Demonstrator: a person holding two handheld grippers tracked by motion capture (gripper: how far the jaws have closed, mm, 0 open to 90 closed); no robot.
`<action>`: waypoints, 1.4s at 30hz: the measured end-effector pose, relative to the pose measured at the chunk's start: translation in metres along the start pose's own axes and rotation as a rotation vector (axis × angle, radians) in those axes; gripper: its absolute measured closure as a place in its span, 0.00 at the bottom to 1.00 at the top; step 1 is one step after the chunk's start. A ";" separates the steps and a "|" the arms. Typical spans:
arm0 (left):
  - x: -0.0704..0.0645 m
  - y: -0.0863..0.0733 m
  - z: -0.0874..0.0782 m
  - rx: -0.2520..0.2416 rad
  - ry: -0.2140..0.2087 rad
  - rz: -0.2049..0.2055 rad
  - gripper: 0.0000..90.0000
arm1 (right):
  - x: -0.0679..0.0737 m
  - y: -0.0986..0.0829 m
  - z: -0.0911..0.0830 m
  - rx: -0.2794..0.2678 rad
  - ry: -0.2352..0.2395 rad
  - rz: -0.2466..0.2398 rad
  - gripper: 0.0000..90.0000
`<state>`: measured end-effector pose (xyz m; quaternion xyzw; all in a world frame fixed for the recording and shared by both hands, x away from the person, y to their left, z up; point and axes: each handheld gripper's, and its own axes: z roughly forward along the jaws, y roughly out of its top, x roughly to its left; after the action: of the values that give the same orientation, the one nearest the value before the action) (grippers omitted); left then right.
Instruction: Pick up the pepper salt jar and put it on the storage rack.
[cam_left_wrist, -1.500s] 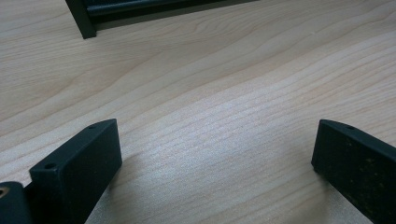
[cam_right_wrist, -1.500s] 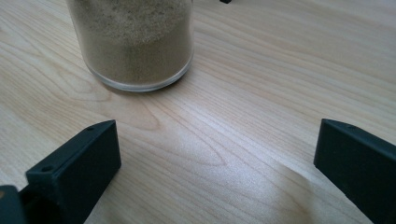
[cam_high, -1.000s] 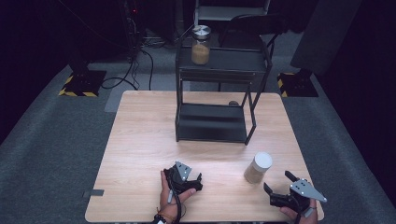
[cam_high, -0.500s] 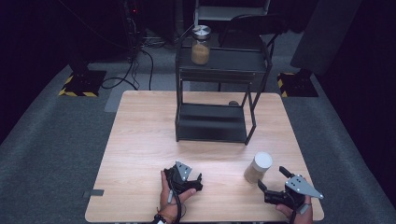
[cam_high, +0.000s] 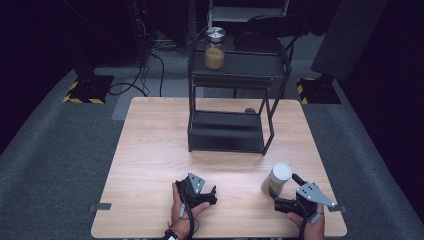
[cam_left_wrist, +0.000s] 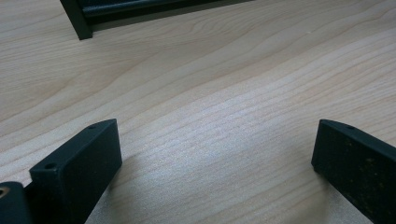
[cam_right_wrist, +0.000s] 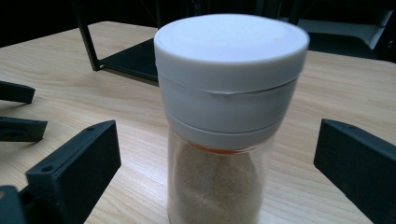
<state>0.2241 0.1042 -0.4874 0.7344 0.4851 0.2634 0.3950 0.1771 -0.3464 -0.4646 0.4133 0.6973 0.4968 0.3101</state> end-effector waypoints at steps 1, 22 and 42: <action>0.000 0.000 0.000 0.001 0.000 0.001 0.01 | 0.001 0.000 0.001 0.002 -0.010 0.000 0.01; 0.001 0.000 0.000 -0.001 -0.008 0.004 0.01 | -0.005 -0.002 0.023 0.009 -0.023 0.047 0.21; 0.001 0.000 0.000 0.000 -0.012 0.006 0.01 | 0.002 0.002 0.027 0.010 -0.022 -0.015 0.37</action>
<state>0.2239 0.1053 -0.4875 0.7372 0.4806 0.2603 0.3971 0.1992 -0.3322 -0.4712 0.4152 0.6993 0.4863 0.3195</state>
